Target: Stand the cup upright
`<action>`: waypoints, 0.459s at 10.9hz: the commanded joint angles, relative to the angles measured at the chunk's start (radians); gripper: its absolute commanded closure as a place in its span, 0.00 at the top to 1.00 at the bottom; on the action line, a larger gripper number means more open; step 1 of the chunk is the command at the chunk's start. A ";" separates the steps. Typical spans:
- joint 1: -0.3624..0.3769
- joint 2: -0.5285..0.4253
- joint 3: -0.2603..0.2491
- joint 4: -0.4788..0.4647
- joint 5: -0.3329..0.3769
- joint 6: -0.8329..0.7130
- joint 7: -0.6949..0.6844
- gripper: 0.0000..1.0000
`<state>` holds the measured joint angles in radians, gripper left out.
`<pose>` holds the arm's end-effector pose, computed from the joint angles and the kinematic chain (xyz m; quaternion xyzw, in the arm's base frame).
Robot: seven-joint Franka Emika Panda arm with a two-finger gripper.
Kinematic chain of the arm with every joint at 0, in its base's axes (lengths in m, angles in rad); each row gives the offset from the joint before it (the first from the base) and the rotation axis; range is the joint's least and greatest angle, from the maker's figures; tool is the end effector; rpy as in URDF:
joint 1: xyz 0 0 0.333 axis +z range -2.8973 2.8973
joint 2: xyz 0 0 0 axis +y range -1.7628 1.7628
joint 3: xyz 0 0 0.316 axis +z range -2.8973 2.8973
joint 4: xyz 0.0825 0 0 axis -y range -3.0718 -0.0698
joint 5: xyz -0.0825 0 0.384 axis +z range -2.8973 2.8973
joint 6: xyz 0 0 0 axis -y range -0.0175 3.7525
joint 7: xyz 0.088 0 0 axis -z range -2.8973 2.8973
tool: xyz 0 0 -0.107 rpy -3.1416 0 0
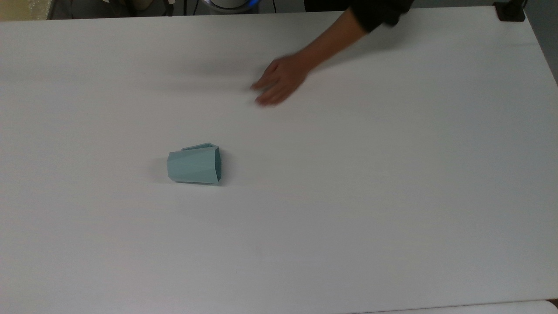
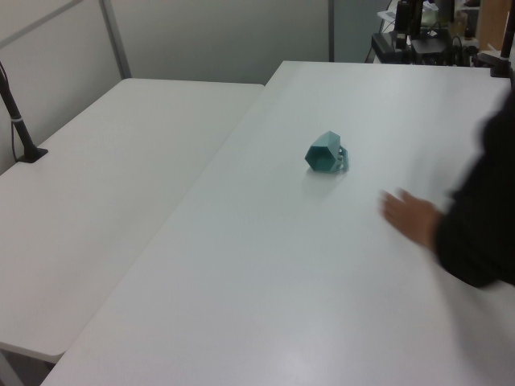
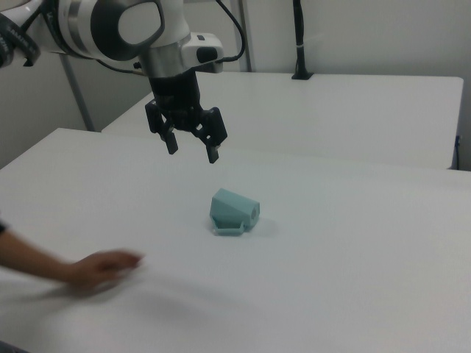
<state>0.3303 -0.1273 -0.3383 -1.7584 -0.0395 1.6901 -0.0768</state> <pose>0.5261 -0.0184 0.6104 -0.9990 -0.0369 -0.0260 0.0003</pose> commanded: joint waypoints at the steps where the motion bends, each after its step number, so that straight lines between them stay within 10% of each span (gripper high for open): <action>1: -0.016 -0.009 0.004 -0.003 -0.014 -0.012 0.009 1.00; 5: -0.017 -0.009 0.004 -0.003 -0.013 -0.023 0.020 1.00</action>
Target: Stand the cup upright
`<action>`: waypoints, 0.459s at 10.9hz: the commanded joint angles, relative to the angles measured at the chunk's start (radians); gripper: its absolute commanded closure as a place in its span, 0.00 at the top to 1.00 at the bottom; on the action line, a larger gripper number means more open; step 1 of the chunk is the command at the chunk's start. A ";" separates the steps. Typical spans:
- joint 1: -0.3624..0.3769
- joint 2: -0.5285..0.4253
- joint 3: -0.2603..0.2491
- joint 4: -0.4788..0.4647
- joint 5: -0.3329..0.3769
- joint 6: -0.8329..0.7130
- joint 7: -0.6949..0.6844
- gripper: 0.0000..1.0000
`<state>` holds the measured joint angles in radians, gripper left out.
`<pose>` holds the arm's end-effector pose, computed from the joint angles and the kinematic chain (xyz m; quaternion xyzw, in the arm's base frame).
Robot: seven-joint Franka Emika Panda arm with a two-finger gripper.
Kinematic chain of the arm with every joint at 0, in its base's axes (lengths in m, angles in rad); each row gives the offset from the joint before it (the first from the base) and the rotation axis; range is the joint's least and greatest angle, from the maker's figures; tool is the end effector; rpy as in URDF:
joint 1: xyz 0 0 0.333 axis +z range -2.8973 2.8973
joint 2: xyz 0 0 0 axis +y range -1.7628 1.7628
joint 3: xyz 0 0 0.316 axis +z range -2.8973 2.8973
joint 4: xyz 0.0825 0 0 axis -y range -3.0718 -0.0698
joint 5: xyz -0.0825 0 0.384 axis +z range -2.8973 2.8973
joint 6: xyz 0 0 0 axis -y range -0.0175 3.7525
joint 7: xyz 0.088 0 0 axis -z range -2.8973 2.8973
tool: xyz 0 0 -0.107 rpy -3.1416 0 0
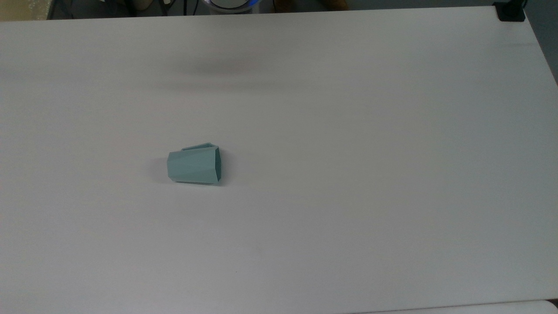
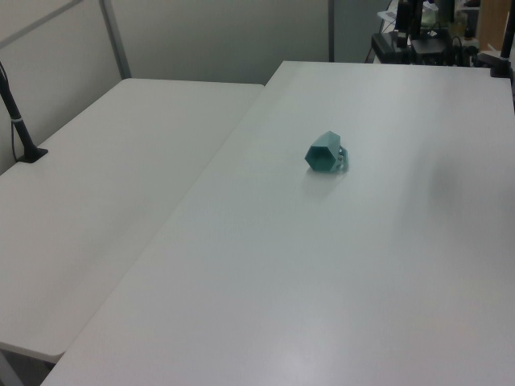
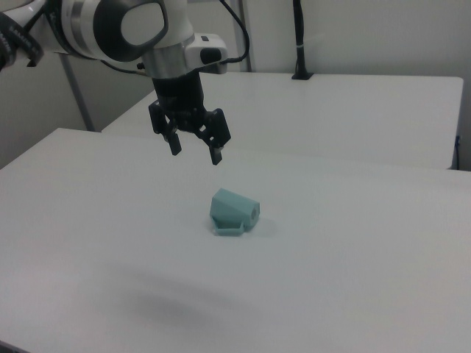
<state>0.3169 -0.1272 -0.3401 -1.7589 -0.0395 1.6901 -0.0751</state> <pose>0.5257 -0.0264 0.6101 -0.9993 -0.0285 -0.0257 0.0003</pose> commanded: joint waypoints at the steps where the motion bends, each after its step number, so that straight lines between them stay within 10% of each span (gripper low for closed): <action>1: -0.004 -0.008 0.006 -0.002 -0.011 -0.023 0.021 1.00; 5: 0.011 0.017 0.009 0.012 0.025 -0.027 0.029 1.00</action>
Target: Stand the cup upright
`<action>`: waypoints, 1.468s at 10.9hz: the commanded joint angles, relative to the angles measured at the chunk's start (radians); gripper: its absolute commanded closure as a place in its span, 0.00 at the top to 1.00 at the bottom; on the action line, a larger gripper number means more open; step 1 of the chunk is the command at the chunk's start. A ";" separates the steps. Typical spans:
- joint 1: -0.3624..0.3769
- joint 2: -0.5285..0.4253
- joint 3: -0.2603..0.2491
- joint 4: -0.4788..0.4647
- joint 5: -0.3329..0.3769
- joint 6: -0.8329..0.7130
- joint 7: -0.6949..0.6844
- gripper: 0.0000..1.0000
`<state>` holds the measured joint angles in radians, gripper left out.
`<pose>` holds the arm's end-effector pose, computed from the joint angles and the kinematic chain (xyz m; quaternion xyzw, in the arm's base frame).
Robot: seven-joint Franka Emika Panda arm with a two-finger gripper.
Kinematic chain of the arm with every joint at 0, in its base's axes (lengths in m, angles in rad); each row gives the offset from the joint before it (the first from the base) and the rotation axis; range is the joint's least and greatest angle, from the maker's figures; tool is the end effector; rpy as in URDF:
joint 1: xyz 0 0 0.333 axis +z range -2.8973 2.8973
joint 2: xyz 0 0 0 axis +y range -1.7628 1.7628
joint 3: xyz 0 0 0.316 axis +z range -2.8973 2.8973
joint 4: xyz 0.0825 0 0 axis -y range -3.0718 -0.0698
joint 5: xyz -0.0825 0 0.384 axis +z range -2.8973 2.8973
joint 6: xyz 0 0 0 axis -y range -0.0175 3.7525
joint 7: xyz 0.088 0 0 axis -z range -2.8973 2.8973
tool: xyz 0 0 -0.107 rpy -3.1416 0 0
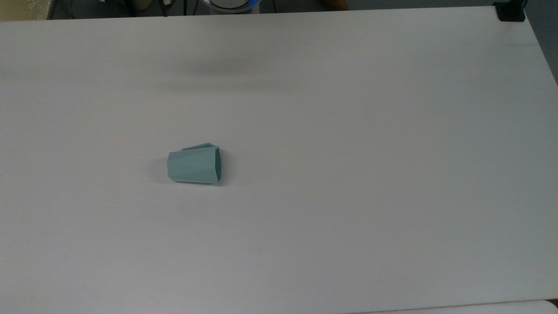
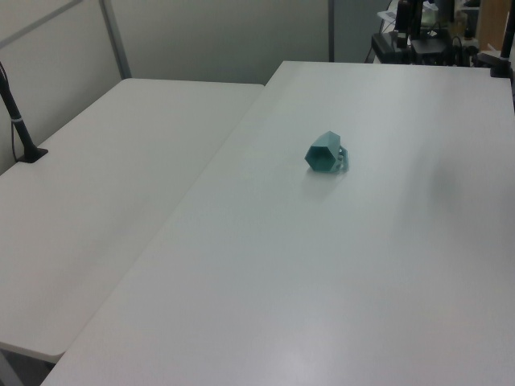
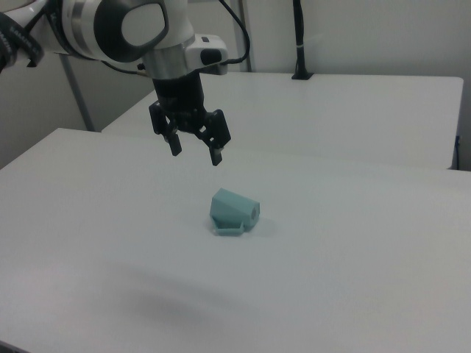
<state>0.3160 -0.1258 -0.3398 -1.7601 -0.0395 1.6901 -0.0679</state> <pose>0.5260 -0.0265 0.6088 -0.9994 -0.0246 -0.0244 0.0002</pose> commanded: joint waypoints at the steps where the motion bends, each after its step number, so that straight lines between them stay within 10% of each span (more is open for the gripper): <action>1: 0.056 0.049 0.010 0.062 0.035 -0.032 0.052 1.00; 3: 0.138 0.121 0.011 0.154 0.007 -0.024 0.207 1.00; 10: 0.422 0.418 0.062 0.277 -0.461 0.034 0.667 1.00; 12: 0.436 0.504 0.155 0.266 -0.688 0.046 0.794 1.00; 16: 0.445 0.650 0.185 0.271 -0.868 0.045 0.812 1.00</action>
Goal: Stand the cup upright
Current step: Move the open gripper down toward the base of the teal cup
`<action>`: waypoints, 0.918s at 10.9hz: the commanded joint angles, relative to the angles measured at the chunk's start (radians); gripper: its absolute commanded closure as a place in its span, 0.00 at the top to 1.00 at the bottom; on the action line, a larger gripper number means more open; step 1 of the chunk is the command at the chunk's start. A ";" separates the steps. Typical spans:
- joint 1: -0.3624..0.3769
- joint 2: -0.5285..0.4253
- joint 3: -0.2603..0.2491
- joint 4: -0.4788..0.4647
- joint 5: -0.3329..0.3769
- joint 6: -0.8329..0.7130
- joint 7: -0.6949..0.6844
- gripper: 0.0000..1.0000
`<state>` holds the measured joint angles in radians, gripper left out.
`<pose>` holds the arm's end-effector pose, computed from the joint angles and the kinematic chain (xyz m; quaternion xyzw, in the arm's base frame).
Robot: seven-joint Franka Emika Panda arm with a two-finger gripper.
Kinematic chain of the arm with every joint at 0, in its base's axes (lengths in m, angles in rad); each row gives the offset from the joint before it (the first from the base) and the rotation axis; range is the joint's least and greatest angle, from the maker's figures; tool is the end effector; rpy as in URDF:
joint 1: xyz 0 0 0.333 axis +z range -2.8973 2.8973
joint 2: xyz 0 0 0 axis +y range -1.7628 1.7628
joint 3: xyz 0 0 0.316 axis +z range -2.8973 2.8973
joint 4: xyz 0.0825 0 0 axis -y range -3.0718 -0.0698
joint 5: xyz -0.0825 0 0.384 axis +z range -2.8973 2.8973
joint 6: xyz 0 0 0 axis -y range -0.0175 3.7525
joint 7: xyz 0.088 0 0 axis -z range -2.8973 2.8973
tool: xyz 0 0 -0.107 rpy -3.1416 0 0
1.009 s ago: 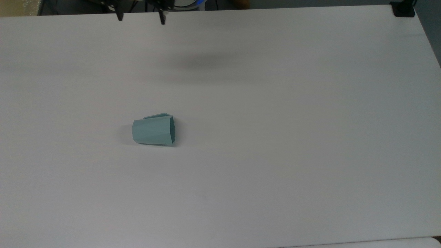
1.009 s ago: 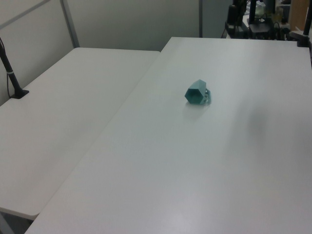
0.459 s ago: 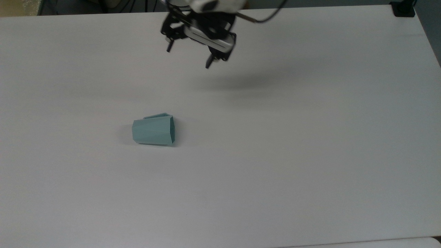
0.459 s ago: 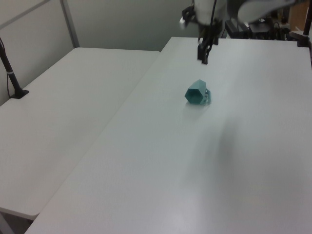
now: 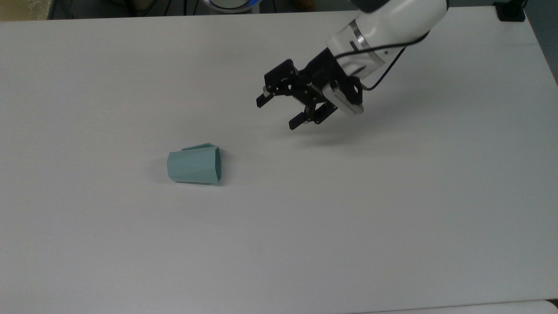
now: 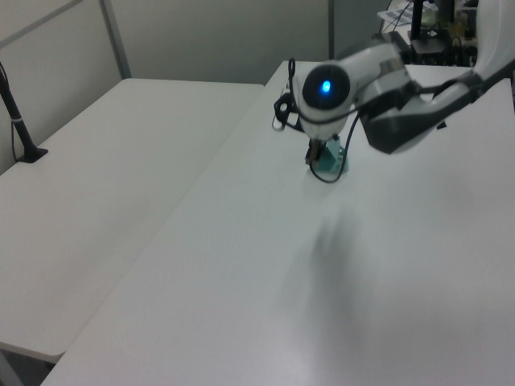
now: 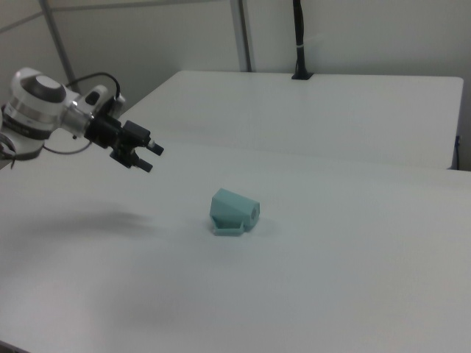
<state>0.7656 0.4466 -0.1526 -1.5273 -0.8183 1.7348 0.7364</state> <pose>0.5763 0.3426 0.4166 0.9026 0.0579 0.1736 0.3897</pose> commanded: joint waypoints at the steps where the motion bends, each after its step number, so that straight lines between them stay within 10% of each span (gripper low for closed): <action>1: -0.008 0.105 -0.002 0.038 -0.129 -0.001 0.008 1.00; 10: -0.141 0.236 0.015 0.021 -0.314 0.054 0.003 0.97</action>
<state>0.6566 0.6757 -0.1534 -1.5197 -1.1113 1.7809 0.7366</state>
